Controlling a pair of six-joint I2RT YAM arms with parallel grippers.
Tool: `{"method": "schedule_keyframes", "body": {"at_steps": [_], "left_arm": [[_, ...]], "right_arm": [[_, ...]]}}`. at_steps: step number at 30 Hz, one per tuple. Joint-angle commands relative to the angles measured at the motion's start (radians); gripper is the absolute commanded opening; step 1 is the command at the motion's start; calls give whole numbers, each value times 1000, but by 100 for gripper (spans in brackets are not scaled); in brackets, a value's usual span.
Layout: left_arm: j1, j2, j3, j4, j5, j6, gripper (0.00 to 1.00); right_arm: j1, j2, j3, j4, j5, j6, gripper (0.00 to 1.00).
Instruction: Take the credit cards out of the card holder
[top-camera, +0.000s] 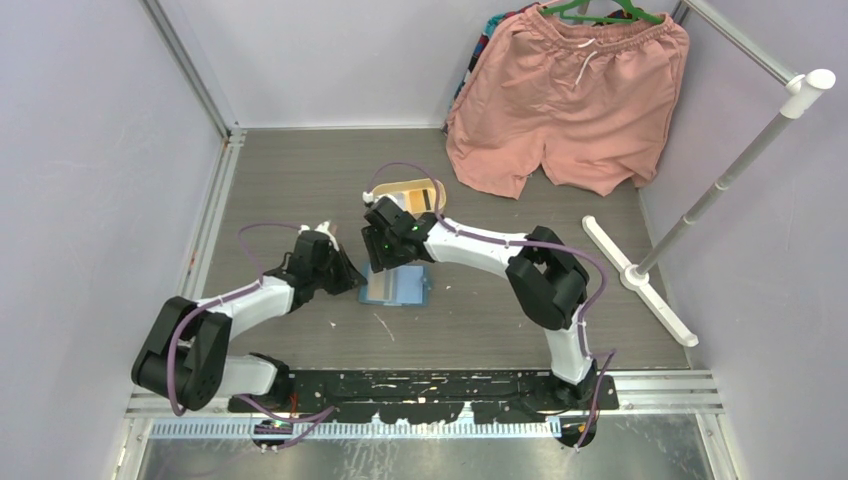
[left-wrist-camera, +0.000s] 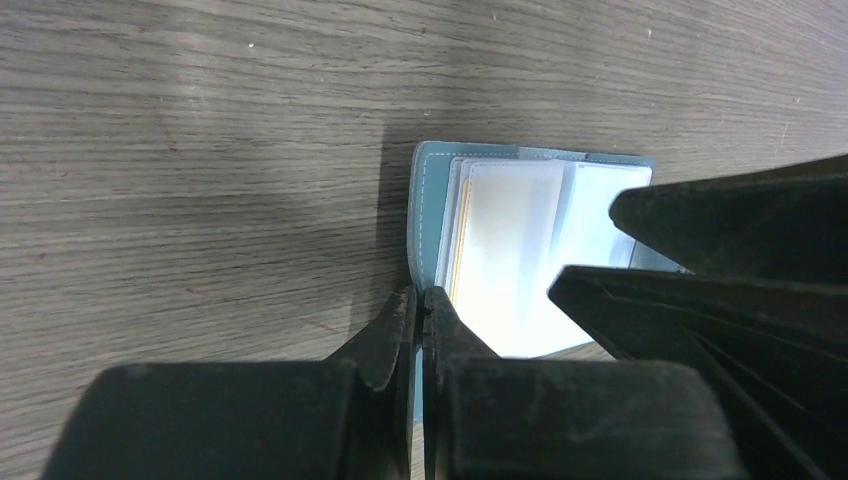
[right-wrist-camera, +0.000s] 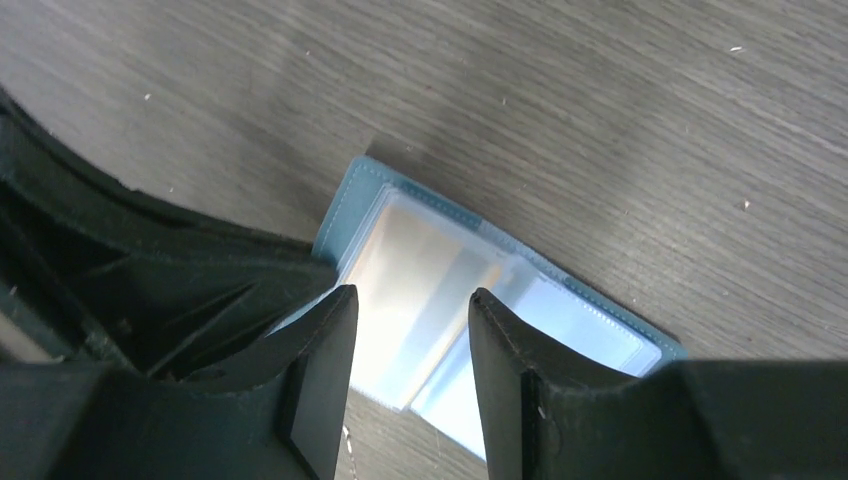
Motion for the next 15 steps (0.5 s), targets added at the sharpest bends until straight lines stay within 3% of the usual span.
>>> {"method": "schedule_keyframes", "body": {"at_steps": [1,15], "left_arm": [[-1,-29,18,-20,-16,13,0],[-2,-45,16,-26,-16,13,0]], "right_arm": [[25,41,71,33,107,32,52],[53,133,146,-39,162,35,56]]}}
